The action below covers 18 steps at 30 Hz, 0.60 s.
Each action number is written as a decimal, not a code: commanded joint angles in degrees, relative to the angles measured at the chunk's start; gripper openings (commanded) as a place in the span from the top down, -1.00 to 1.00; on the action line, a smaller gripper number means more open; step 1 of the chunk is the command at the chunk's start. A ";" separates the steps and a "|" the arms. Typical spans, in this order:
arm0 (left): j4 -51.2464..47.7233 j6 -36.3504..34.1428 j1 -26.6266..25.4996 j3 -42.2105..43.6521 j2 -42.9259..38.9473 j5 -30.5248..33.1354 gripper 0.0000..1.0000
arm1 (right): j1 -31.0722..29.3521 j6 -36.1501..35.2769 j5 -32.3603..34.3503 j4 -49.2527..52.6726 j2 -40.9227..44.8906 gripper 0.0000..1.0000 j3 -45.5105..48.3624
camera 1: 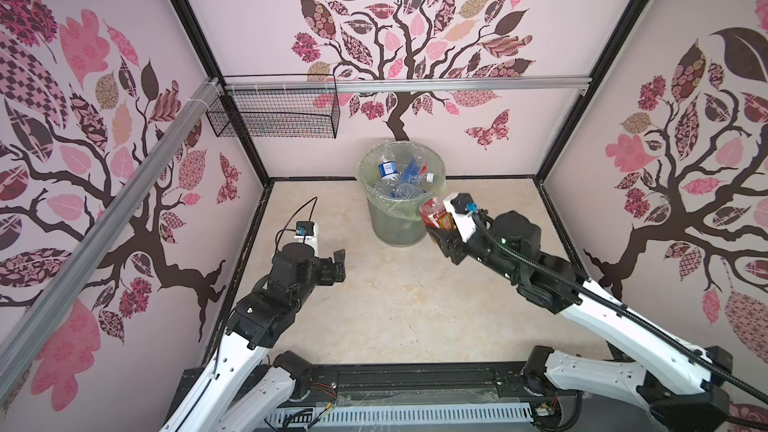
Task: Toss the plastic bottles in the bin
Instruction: 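Move the red-gold bottle over the bin and open the right gripper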
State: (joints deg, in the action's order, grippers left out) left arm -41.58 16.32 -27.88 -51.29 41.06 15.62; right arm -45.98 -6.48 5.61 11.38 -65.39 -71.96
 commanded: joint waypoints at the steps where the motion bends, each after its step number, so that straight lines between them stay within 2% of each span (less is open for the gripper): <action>1: 2.36 0.45 0.28 1.37 -0.76 -1.05 -0.95 | 5.51 0.29 -9.17 -3.62 -11.94 0.11 -13.33; 4: 4.16 0.68 0.28 0.41 0.34 -2.22 -0.95 | 7.10 -1.03 -10.46 0.19 -27.94 -0.20 -32.03; 7: 4.75 1.16 0.37 -1.44 2.18 -2.29 -0.95 | 7.57 -1.32 -15.84 11.80 -43.05 -0.49 -53.26; 10: 4.66 1.26 0.46 -2.47 3.31 -2.51 -0.95 | 7.65 -0.68 -16.74 21.64 -51.61 -0.65 -68.16; 12: 4.51 1.02 0.46 -2.58 3.35 -2.49 -0.95 | 7.66 -0.39 -15.43 23.34 -51.23 -0.68 -67.92; 14: 3.91 0.57 0.46 -2.55 3.25 -1.81 -0.95 | 7.74 -0.36 -14.05 21.05 -46.75 -0.69 -60.90; 18: 3.97 0.37 0.46 -2.77 3.13 0.38 -0.95 | 7.78 0.10 -12.67 5.31 -30.37 -0.80 -35.50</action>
State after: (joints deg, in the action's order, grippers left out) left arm -38.59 16.86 -27.70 -51.53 44.64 14.39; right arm -38.30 -7.31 -7.68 24.03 -106.67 -115.24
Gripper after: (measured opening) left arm 0.977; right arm 0.888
